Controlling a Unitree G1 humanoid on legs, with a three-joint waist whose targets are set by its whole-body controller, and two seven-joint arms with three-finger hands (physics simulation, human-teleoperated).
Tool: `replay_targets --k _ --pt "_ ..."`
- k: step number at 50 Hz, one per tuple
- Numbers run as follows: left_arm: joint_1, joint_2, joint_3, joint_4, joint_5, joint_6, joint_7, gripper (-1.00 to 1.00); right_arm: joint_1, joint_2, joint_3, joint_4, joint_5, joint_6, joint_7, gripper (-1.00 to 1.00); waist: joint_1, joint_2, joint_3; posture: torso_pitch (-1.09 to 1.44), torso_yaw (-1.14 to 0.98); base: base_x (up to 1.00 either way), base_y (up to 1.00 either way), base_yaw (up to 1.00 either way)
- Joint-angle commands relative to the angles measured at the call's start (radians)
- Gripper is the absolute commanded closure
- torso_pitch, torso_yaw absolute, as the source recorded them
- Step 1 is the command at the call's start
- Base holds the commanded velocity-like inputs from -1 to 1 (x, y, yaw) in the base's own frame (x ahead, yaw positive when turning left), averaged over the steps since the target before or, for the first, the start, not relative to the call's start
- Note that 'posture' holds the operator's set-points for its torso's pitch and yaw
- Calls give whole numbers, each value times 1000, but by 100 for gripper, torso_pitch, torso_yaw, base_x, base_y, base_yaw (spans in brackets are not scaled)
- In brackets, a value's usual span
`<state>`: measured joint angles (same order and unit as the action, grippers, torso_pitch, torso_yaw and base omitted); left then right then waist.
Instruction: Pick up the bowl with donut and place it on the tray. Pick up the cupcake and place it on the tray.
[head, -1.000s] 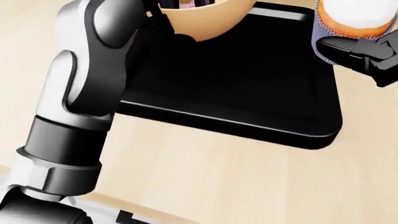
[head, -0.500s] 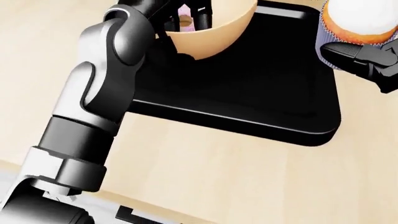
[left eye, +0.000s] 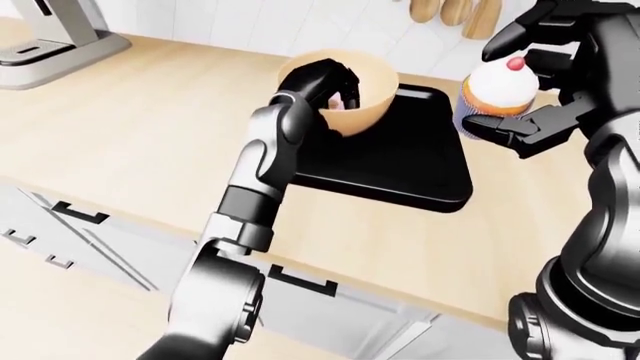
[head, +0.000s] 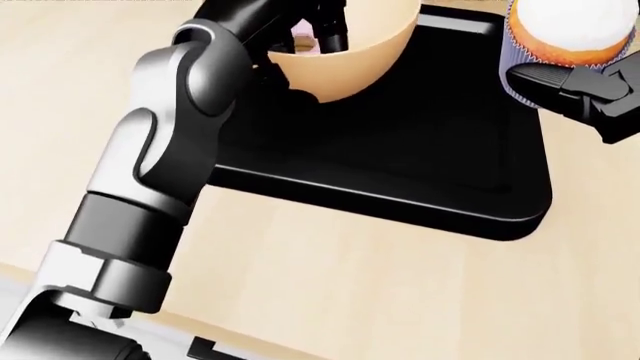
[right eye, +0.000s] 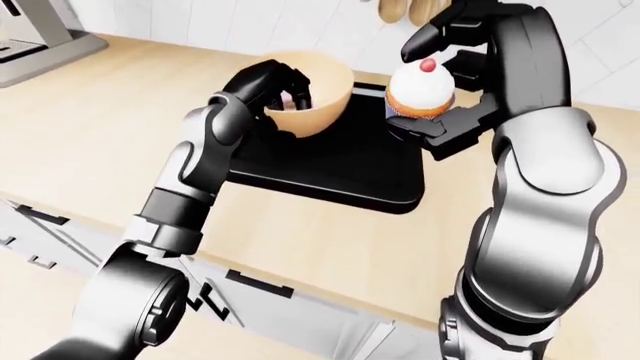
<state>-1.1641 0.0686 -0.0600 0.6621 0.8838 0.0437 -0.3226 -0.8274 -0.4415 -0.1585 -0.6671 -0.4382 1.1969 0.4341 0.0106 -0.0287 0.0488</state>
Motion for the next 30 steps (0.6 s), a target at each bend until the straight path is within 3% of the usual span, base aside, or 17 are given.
replay_targets --k 1,17,20,26,27,30 --pt "-42 5 9 -49 -2 -21 27 36 -29 -13 -10 -20 -12 -19 -8 100 0 -4 -33 0 0 0 0 0" --pt "7 -17 -1 -95 19 -19 2 8 -23 -6 -14 -25 -14 -21 -9 100 0 -4 -32 0 0 0 0 0" --pt "9 -17 1 -92 19 -21 2 -11 -26 -6 -11 -23 -13 -20 -11 100 0 -4 -32 0 0 0 0 0" --pt "14 -16 2 -114 20 -13 -12 -29 -26 0 -7 -16 -13 -28 -15 100 0 -3 -32 0 0 0 0 0" --pt "14 -16 3 -127 20 -7 -21 -43 -28 0 -5 -15 -14 -27 -15 100 0 -3 -33 0 0 0 0 0" --pt "13 -13 7 -151 17 4 -37 -49 -26 6 -6 -7 -13 -40 -19 100 0 -3 -32 0 0 0 0 0"
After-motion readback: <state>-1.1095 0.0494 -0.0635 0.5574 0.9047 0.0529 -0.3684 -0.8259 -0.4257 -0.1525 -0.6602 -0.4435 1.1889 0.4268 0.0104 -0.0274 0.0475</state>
